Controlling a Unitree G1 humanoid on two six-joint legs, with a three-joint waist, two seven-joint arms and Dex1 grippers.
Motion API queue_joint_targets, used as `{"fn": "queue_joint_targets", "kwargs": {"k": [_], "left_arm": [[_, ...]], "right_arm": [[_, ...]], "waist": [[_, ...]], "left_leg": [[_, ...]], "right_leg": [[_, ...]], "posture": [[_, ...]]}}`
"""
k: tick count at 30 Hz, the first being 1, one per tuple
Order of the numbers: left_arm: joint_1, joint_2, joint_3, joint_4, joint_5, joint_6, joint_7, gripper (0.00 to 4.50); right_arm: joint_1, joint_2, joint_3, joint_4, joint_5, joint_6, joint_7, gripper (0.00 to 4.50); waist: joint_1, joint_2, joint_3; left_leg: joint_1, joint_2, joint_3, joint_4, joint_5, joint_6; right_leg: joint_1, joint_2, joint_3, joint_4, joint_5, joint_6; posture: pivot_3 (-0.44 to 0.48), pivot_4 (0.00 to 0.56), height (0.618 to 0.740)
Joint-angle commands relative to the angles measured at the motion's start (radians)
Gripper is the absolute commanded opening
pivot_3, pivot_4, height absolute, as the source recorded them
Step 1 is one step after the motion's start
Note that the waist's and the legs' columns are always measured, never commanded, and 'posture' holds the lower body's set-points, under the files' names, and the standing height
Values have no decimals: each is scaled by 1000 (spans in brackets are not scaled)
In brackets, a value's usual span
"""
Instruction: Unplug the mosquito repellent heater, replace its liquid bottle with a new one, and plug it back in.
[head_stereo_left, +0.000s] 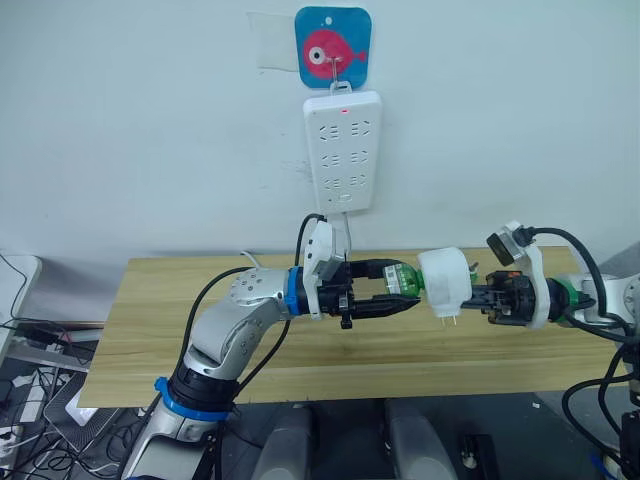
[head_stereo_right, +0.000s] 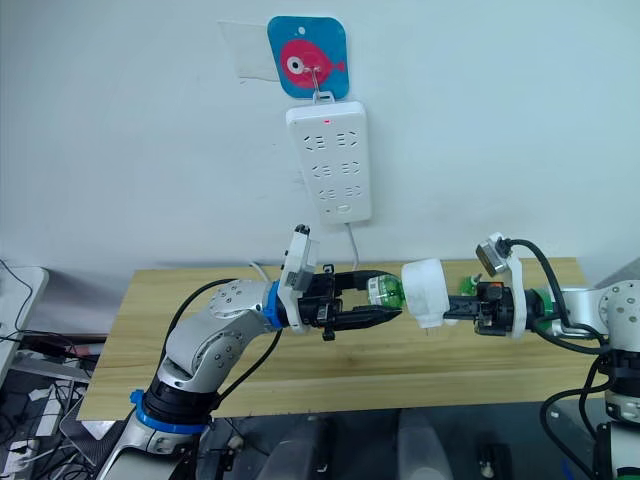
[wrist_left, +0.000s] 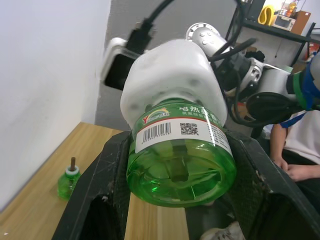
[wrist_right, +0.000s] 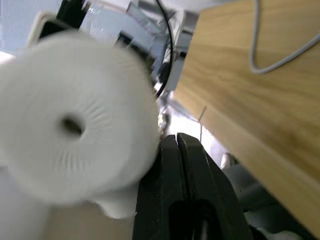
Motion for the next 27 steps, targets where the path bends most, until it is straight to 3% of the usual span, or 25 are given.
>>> {"fn": "queue_joint_targets", "kwargs": {"k": [1, 7, 13, 17, 21, 27], "left_arm": [[-15, -6, 10, 4, 7, -31, -4, 2234], [-7, -11, -7, 22, 30, -53, -16, 2234], [-2, -8, -20, 27, 44, -61, -36, 2234], [-2, 1, -28, 32, 52, -68, -50, 2234], [6, 9, -30, 17, 41, -49, -67, 2234], [19, 24, -22, -15, 7, -13, -85, 2234]], "right_arm": [[-3, -29, -10, -51, 158, -1, -58, 14], [-53, -158, 146, -79, 507, -149, -188, 14], [-157, -189, 209, -55, 523, -209, -161, 14], [-210, -169, 234, -21, 523, -265, -247, 14], [-247, -113, 229, 41, 394, -305, -279, 14], [-277, -57, 227, 122, 132, -306, -177, 14]], "waist": [[-1, 0, 0], [-7, 0, 0], [-8, 0, 0], [-8, 0, -1], [-8, -1, -1], [-8, -1, -1]], "left_leg": [[0, 0, 0, 0, 0, 0], [0, 0, 1, 0, 0, 0], [0, 0, 2, 0, 0, 0], [0, 0, 2, 0, 0, 0], [0, 0, 1, 0, 0, 0], [0, 0, 1, 0, 0, 0]], "right_leg": [[0, 0, 0, 0, 0, 0], [0, 0, 0, 0, 0, 0], [0, 0, -1, 0, 0, 0], [0, 0, -1, 0, 0, 0], [0, 0, 0, 0, 0, 0], [-1, 0, 0, 0, 0, 0]], "posture": [[-94, 223, 740], [-115, 213, 740], [-125, 207, 740], [-126, 207, 740], [-121, 210, 740], [-107, 214, 740]]}}
